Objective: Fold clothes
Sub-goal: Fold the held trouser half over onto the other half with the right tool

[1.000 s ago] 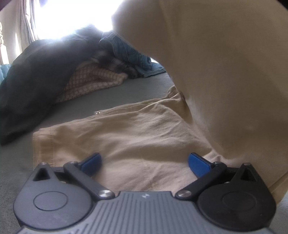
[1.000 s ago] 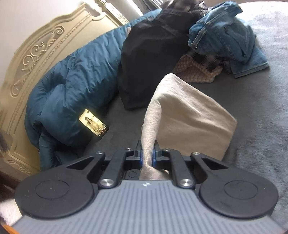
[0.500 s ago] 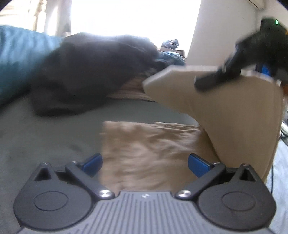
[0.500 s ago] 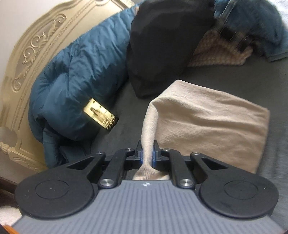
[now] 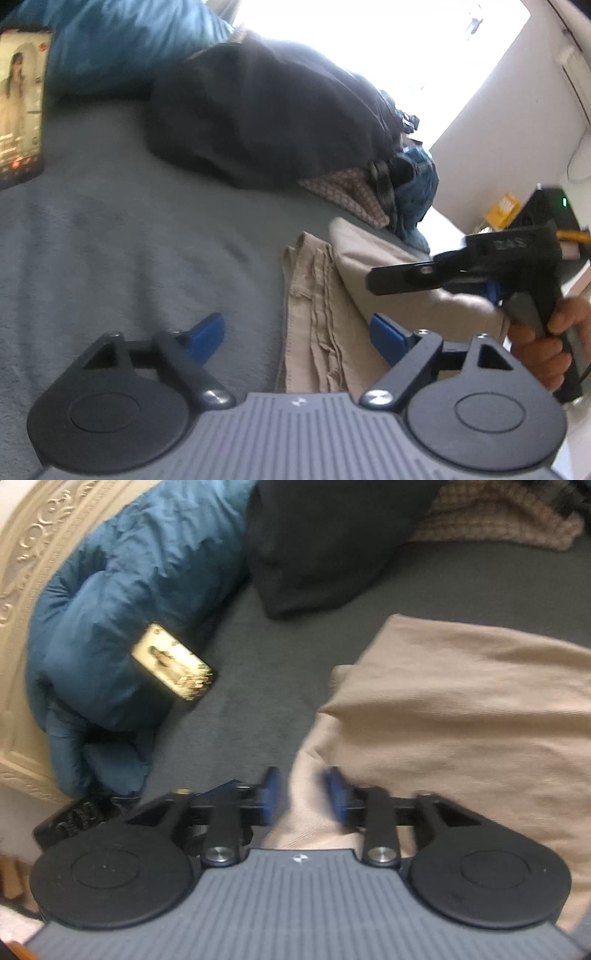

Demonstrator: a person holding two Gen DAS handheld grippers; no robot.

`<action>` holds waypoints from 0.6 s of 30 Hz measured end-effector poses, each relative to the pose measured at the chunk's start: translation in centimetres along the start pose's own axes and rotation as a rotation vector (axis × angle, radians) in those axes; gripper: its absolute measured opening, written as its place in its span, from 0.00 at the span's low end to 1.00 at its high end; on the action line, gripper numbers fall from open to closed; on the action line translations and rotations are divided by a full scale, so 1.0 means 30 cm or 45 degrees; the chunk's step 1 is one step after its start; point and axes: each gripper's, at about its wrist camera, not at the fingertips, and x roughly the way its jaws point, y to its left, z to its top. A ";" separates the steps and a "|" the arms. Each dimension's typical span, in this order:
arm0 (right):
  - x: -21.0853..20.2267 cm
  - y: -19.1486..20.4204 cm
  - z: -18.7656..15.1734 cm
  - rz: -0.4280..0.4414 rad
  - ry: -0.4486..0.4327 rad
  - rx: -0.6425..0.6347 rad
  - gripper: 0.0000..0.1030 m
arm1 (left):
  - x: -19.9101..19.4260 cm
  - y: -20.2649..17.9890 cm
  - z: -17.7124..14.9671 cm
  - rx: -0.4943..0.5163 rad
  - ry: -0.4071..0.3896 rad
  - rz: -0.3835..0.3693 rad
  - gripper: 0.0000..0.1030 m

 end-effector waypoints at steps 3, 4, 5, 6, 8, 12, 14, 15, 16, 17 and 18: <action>0.000 0.017 -0.003 0.117 0.013 0.018 0.62 | -0.020 0.031 0.010 -0.069 0.001 -0.035 0.81; -0.003 0.016 -0.001 0.162 0.016 0.037 0.64 | -0.025 0.037 0.009 -0.086 0.004 -0.047 0.81; -0.006 0.008 0.000 0.220 0.022 0.078 0.65 | -0.028 0.041 0.009 -0.102 0.007 -0.058 0.81; -0.008 -0.003 -0.001 0.283 0.030 0.134 0.66 | -0.029 0.047 0.010 -0.119 0.010 -0.068 0.81; -0.012 -0.026 -0.004 0.410 0.047 0.245 0.67 | -0.034 0.051 0.008 -0.144 0.016 -0.096 0.81; -0.074 -0.037 -0.002 0.538 0.000 0.303 0.67 | -0.039 0.041 0.003 -0.161 0.042 -0.160 0.76; -0.138 -0.035 0.004 0.524 -0.062 0.259 0.66 | -0.041 0.030 0.000 -0.156 0.057 -0.194 0.75; -0.172 -0.033 0.007 0.491 -0.089 0.222 0.65 | -0.042 0.024 -0.002 -0.154 0.065 -0.211 0.72; -0.199 -0.026 0.007 0.436 -0.103 0.162 0.63 | -0.045 0.014 -0.004 -0.140 0.077 -0.228 0.71; -0.219 -0.012 0.003 0.360 -0.104 0.078 0.62 | -0.046 0.003 -0.005 -0.119 0.095 -0.245 0.71; -0.236 0.003 -0.008 0.283 -0.097 -0.011 0.57 | -0.045 -0.008 -0.005 -0.096 0.117 -0.261 0.70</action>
